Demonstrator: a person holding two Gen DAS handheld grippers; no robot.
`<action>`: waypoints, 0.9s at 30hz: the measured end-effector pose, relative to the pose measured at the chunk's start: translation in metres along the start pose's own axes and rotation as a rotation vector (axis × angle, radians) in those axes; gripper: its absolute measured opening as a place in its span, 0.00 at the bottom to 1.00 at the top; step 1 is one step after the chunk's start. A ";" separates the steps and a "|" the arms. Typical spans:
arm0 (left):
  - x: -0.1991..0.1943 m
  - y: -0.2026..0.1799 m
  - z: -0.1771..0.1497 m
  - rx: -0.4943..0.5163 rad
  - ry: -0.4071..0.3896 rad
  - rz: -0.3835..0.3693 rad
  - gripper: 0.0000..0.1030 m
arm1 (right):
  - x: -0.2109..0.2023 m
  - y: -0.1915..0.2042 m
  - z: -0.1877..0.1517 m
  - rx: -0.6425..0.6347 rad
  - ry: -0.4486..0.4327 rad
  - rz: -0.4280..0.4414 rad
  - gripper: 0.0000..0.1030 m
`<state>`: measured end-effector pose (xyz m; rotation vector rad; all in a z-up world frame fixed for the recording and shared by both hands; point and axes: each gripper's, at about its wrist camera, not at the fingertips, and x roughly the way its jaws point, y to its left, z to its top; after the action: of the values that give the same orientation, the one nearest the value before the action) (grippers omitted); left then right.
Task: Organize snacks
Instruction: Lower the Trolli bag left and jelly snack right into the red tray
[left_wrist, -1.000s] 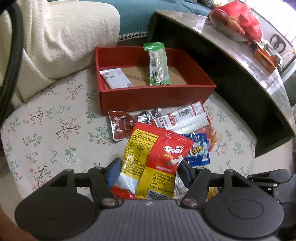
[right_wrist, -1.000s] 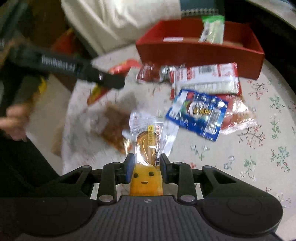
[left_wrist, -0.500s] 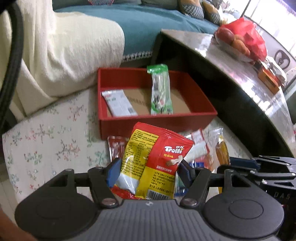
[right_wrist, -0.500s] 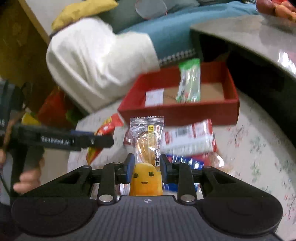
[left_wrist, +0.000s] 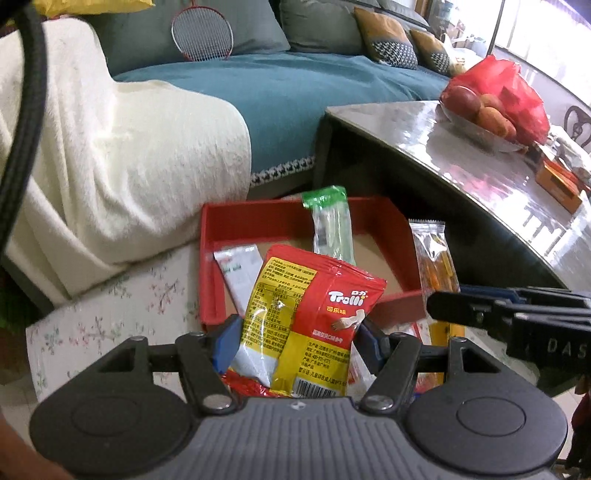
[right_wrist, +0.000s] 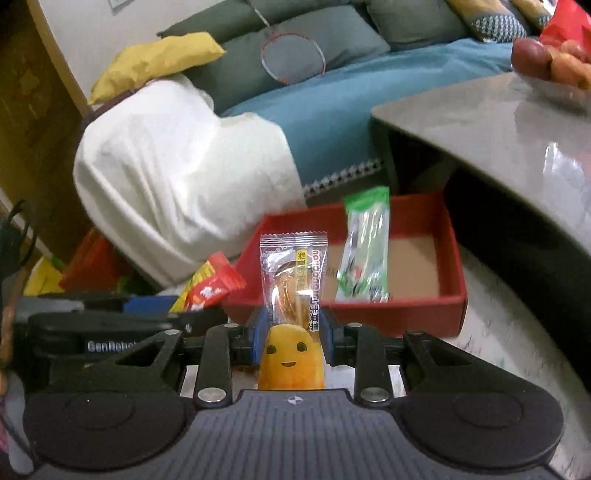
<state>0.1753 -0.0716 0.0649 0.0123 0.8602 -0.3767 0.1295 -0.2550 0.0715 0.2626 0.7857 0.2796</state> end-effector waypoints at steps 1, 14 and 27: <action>0.002 -0.001 0.003 -0.001 -0.005 0.009 0.56 | 0.002 -0.002 0.004 0.004 -0.006 -0.002 0.36; 0.034 -0.009 0.031 0.026 -0.044 0.097 0.56 | 0.030 -0.016 0.038 -0.001 -0.041 -0.061 0.36; 0.070 -0.008 0.049 0.040 -0.029 0.152 0.56 | 0.065 -0.023 0.057 -0.032 -0.038 -0.122 0.37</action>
<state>0.2497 -0.1093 0.0461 0.1083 0.8170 -0.2505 0.2180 -0.2611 0.0604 0.1885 0.7556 0.1713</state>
